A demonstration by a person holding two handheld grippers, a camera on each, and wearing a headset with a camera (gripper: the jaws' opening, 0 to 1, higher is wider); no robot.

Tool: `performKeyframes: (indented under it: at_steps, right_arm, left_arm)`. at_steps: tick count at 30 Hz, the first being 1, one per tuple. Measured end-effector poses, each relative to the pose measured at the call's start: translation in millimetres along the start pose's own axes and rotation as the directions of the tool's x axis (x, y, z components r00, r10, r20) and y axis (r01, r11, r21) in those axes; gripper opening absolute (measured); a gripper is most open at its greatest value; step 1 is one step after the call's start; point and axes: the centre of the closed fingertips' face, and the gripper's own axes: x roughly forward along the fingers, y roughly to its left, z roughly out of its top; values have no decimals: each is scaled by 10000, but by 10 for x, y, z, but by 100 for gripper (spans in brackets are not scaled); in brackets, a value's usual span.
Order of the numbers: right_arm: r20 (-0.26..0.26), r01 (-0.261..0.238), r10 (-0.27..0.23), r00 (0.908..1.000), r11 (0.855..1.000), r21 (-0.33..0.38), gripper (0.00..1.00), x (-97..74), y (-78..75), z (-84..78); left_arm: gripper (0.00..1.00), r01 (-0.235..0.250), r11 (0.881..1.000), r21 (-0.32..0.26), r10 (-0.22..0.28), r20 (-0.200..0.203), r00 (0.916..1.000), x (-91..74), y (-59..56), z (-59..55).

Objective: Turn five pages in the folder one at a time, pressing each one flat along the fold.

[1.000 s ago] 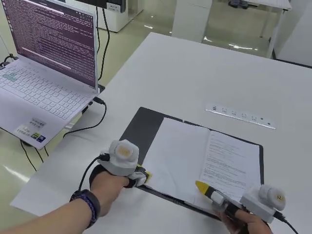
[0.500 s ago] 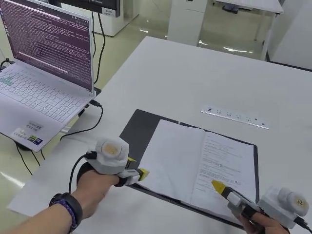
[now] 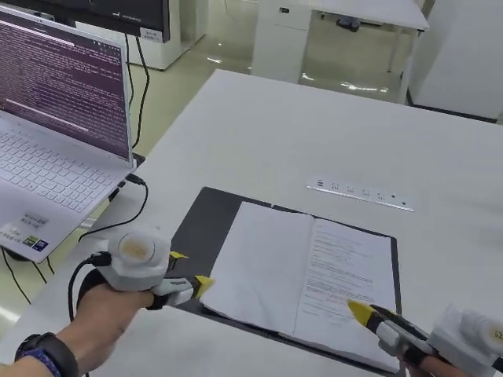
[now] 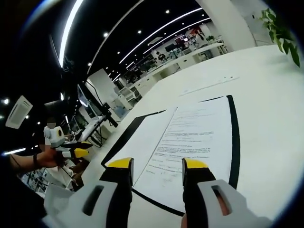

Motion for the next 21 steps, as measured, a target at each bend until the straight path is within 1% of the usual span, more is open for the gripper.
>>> performKeyframes:
  at_steps: [3, 4, 6, 10, 16, 18, 21]
  right_arm:
    - [111, 146, -146, 9998, 9999, -8, 41, -86, -37, 6]
    - [175, 208, -208, 9996, 9998, -44, 42, -124, -41, 8]
    - [248, 297, -294, 9993, 9995, -109, 43, -186, -39, 7]
    - [273, 437, -427, 9987, 9983, -375, 46, -291, -24, -9]
    - [216, 616, -602, 9980, 9953, -747, 50, -436, 3, -52]
    - [130, 658, -648, 9978, 9933, -952, 52, -482, 25, -77]
    - [69, 743, -740, 9972, 9917, -1053, 54, -536, 44, -128]
  left_arm:
    - [39, -95, 10000, 12, 95, 85, 9999, -69, 26, 14]
    - [40, -171, 9998, -121, 173, 139, 9998, -92, 56, 9]
    - [41, -260, 9990, -359, 272, 320, 9991, -146, 81, 18]
    - [43, -348, 9981, -511, 372, 465, 9982, -252, 98, 10]
    - [47, -538, 9967, -602, 569, 500, 9971, -405, 140, -30]
    - [48, -578, 9966, -594, 607, 480, 9970, -452, 137, -55]
    - [51, -723, 9961, -501, 743, 400, 9964, -508, 128, -99]
